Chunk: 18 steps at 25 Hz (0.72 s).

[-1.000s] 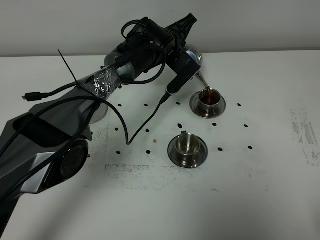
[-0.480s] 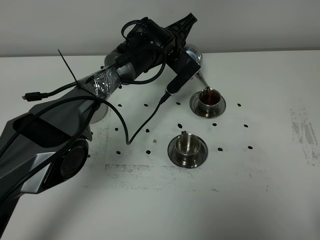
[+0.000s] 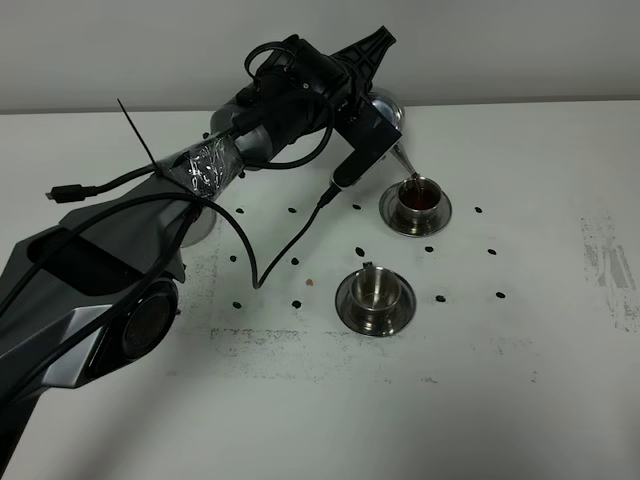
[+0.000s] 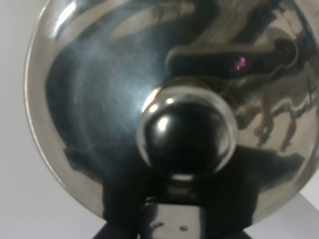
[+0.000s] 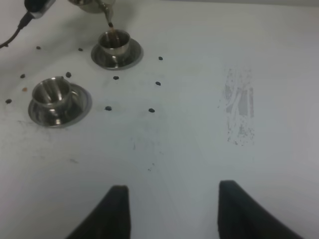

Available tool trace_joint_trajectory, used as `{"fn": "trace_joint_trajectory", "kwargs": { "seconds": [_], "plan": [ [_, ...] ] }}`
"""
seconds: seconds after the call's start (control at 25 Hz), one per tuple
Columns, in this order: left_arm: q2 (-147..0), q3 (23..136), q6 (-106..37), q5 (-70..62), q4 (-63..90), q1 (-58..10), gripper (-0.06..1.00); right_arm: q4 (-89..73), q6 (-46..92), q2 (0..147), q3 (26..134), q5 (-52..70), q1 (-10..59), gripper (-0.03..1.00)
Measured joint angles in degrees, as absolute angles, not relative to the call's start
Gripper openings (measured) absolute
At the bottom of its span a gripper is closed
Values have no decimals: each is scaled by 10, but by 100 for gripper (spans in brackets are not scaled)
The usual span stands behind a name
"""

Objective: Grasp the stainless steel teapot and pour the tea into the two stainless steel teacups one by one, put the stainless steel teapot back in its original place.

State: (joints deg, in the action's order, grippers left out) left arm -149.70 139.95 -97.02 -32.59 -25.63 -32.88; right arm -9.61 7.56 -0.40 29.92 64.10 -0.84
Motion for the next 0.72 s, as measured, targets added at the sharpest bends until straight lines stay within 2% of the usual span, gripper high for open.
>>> {"fn": "trace_joint_trajectory", "kwargs": {
  "seconds": [0.72],
  "plan": [
    [-1497, 1400, -970, -325, -256, -332, 18, -96, 76, -4, 299, 641, -8, 39]
  ]
}}
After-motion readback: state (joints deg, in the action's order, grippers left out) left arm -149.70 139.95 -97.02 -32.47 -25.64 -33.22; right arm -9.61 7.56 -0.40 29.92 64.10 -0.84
